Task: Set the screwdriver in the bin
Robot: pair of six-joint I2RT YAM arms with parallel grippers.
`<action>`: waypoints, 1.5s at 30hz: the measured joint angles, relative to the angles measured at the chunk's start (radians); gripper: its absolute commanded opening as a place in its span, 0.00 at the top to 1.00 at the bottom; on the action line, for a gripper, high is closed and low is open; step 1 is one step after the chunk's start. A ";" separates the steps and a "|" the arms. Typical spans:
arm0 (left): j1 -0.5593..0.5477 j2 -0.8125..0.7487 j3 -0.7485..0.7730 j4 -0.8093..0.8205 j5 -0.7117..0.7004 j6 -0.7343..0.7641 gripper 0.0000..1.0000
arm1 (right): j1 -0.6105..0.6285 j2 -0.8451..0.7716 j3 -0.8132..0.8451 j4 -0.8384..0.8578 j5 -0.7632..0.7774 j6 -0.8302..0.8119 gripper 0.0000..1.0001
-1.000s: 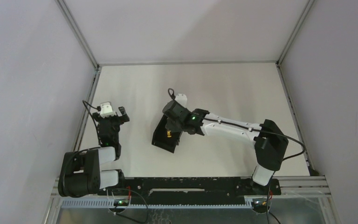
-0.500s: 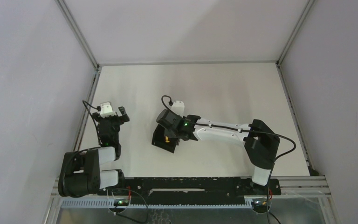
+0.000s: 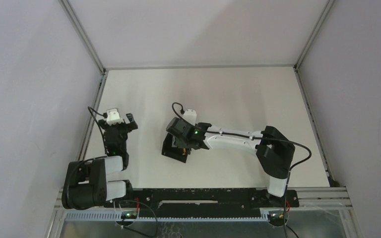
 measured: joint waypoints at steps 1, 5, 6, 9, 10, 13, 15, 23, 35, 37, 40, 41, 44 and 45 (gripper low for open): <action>0.000 0.000 0.000 0.000 0.000 0.000 0.00 | 0.000 0.000 0.000 0.000 -0.001 0.004 0.40; 0.000 0.000 0.000 0.000 0.000 0.000 0.00 | -0.001 0.000 0.000 0.001 -0.006 0.003 0.33; 0.000 0.000 0.000 0.000 0.000 0.000 0.00 | -0.001 0.000 0.000 0.002 -0.007 0.002 0.32; 0.000 0.000 0.000 0.000 0.000 0.000 0.00 | -0.001 0.000 0.000 0.005 -0.007 -0.005 0.31; 0.000 0.000 0.000 0.000 0.000 0.000 0.00 | -0.001 0.000 0.000 0.011 -0.007 -0.010 0.31; 0.000 0.000 0.000 0.000 0.000 0.000 0.00 | -0.001 -0.002 0.000 0.025 -0.003 -0.031 0.27; 0.000 0.000 0.000 0.000 0.000 0.000 0.00 | -0.004 -0.011 0.001 0.025 0.005 -0.050 0.22; 0.000 0.000 0.000 0.000 0.000 0.000 0.00 | -0.116 -0.112 0.008 -0.005 0.027 -0.190 0.00; 0.000 0.000 0.000 0.000 0.000 0.000 0.00 | -0.723 -0.472 -0.298 0.026 0.077 -0.528 0.00; 0.000 0.000 0.000 0.000 0.000 0.000 0.00 | -0.813 -0.541 -0.362 0.059 0.051 -0.563 0.00; 0.000 0.000 0.000 0.000 0.000 0.000 0.00 | -0.909 -0.607 -0.447 0.129 0.005 -0.612 0.00; 0.000 0.000 0.000 0.000 0.000 0.000 0.00 | -0.928 -0.614 -0.470 0.150 -0.008 -0.623 0.00; 0.000 0.000 0.000 0.000 0.000 0.000 0.00 | -0.972 -0.618 -0.541 0.206 -0.037 -0.654 0.00; 0.000 0.000 0.000 0.000 0.000 0.000 0.00 | -0.977 -0.618 -0.560 0.219 -0.045 -0.662 0.00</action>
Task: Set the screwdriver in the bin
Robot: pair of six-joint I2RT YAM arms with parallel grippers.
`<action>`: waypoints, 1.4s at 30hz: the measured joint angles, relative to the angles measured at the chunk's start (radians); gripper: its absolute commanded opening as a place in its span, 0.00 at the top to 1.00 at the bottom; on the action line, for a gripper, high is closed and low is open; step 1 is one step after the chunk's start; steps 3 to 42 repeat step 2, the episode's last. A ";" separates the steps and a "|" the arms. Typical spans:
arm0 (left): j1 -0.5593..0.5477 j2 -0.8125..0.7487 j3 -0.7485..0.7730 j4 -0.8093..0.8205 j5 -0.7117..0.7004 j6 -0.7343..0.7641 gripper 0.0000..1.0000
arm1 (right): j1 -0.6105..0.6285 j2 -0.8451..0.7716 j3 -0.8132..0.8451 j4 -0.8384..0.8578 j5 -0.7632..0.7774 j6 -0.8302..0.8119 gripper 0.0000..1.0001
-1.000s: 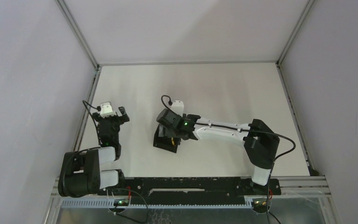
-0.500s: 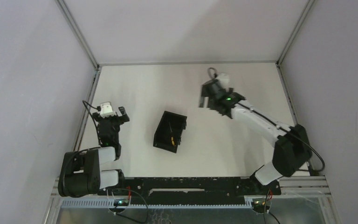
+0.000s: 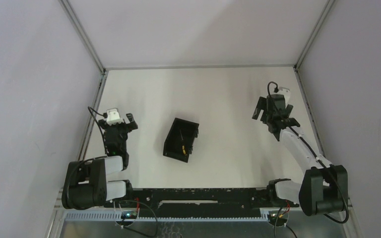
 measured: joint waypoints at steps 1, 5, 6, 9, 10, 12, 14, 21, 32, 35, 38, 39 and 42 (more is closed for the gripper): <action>0.000 0.000 0.000 0.000 0.000 0.000 0.00 | -0.003 -0.001 -0.018 0.011 -0.009 -0.011 0.00; 0.000 0.000 0.000 0.000 0.000 0.000 0.00 | -0.005 -0.002 -0.032 0.023 -0.020 -0.019 0.00; 0.000 0.000 0.000 0.000 0.000 0.000 0.00 | -0.005 -0.002 -0.032 0.023 -0.020 -0.019 0.00; 0.000 0.000 0.000 0.000 0.000 0.000 0.00 | -0.005 -0.002 -0.032 0.023 -0.020 -0.019 0.00; 0.000 0.000 0.000 0.000 0.000 0.000 0.00 | -0.005 -0.002 -0.032 0.023 -0.020 -0.019 0.00; 0.000 0.000 0.000 0.000 0.000 0.000 0.00 | -0.005 -0.002 -0.032 0.023 -0.020 -0.019 0.00; 0.000 0.000 0.000 0.000 0.000 0.000 0.00 | -0.005 -0.002 -0.032 0.023 -0.020 -0.019 0.00; 0.000 0.000 0.000 0.000 0.000 0.000 0.00 | -0.005 -0.002 -0.032 0.023 -0.020 -0.019 0.00; 0.000 0.000 0.000 0.000 0.000 0.000 0.00 | -0.005 -0.002 -0.032 0.023 -0.020 -0.019 0.00; 0.000 0.000 0.000 0.000 0.000 0.000 0.00 | -0.005 -0.002 -0.032 0.023 -0.020 -0.019 0.00; 0.000 0.000 0.000 0.000 0.000 0.000 0.00 | -0.005 -0.002 -0.032 0.023 -0.020 -0.019 0.00; 0.000 0.000 0.000 0.000 0.000 0.000 0.00 | -0.005 -0.002 -0.032 0.023 -0.020 -0.019 0.00; 0.000 0.000 0.000 0.000 0.000 0.000 0.00 | -0.005 -0.002 -0.032 0.023 -0.020 -0.019 0.00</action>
